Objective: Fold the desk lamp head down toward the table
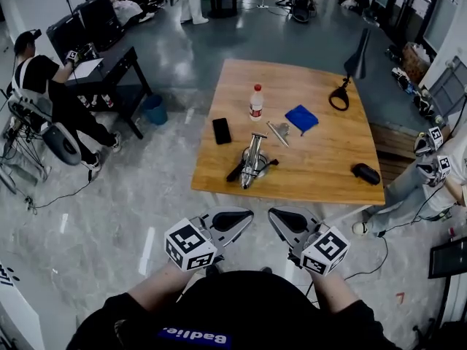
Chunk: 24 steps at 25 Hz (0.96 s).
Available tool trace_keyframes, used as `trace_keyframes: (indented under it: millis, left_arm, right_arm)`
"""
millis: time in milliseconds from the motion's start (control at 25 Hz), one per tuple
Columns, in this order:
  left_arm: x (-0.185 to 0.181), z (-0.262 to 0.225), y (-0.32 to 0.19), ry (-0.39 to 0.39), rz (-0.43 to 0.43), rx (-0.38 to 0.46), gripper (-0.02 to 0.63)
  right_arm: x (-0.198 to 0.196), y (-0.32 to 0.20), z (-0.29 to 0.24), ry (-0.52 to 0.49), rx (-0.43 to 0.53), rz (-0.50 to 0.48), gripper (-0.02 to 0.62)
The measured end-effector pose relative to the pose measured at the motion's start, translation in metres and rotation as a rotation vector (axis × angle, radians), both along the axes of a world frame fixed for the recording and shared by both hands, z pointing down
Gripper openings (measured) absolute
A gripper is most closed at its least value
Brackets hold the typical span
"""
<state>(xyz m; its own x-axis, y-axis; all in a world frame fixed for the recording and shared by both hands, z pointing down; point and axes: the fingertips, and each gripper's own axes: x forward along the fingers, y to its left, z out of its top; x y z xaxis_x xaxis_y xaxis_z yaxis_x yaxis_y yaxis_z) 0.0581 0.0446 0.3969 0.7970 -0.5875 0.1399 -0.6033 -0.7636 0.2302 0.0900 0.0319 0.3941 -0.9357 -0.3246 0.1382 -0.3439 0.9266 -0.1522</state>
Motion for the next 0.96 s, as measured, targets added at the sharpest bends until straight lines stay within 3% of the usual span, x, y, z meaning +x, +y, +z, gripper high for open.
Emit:
trace_keyframes:
  millis: [960]
  left_arm:
    - [-0.003, 0.008, 0.029, -0.024, -0.02, -0.008, 0.009]
  right_arm:
    - [0.003, 0.029, 0.006, 0.023, -0.024, 0.013, 0.004]
